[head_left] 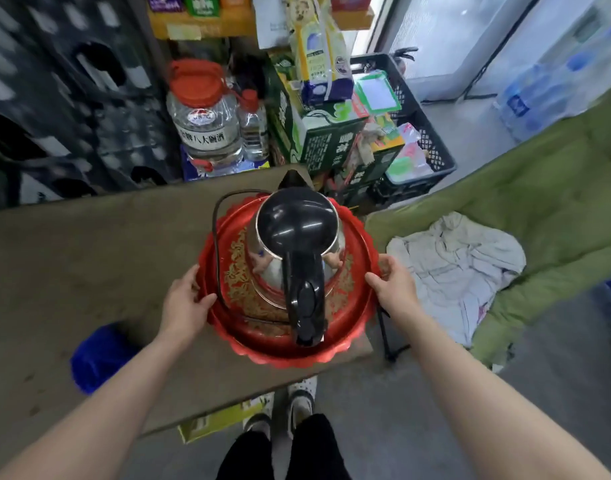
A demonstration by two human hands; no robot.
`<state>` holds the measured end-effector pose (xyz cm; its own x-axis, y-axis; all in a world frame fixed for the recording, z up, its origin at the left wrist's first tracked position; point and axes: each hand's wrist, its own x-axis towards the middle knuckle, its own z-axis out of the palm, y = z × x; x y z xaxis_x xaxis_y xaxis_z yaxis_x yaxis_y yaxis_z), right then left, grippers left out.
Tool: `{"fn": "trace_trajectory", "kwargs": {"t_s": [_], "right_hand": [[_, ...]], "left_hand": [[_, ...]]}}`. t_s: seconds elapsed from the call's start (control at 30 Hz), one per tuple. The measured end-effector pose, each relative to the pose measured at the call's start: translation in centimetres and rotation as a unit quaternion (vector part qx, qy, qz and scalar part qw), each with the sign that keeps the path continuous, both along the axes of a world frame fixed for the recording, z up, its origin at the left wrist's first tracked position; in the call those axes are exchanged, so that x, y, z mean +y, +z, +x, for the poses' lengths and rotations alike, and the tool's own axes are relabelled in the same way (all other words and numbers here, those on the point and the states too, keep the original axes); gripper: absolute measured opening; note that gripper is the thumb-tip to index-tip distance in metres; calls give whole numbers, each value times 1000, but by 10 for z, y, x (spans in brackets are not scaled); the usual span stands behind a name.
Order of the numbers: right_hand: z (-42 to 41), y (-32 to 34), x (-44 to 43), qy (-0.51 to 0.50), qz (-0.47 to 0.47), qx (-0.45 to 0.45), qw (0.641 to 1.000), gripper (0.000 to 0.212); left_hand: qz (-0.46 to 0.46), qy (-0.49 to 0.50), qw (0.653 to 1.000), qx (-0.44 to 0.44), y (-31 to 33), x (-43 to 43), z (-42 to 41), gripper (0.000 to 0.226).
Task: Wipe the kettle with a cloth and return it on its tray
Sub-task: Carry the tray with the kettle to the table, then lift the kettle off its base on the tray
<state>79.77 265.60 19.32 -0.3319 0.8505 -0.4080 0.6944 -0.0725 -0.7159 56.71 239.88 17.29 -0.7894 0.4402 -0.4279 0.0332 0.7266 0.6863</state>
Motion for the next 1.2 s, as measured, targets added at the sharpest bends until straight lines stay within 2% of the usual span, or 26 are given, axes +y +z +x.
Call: {"fn": "trace_trajectory", "kwargs": {"t_s": [0.2, 0.37, 0.67, 0.77, 0.83, 0.9, 0.97, 1.07, 1.13, 1.2], "right_hand": [[-97, -42, 88, 79, 10, -20, 997, 25], [-144, -69, 129, 127, 21, -28, 991, 29], [-162, -88, 142, 145, 1, -52, 988, 35], [-158, -75, 139, 196, 28, -92, 976, 47], [-154, -57, 131, 212, 64, -101, 970, 56], [-148, -34, 111, 216, 95, -41, 971, 53], [-136, 1, 84, 228, 104, 65, 966, 39], [-125, 31, 43, 230, 59, 168, 957, 20], [-116, 49, 20, 261, 42, 163, 951, 31], [-112, 54, 4, 310, 77, 111, 941, 54]], "left_hand": [[-7, 65, 998, 11, -38, 48, -43, 62], [-26, 92, 995, 38, -61, 75, -57, 58], [-69, 146, 987, 21, -77, 85, -59, 63], [-93, 124, 988, 1, -65, 85, -58, 63], [-104, 110, 988, 34, -48, 89, -56, 63], [-70, 109, 987, 90, -22, 97, -57, 63], [15, 100, 988, 119, 15, 111, -58, 55], [93, 96, 987, 93, 45, 143, -73, 48], [125, 99, 986, 55, 63, 161, -83, 51], [145, 84, 986, 18, 72, 176, -93, 51]]}}
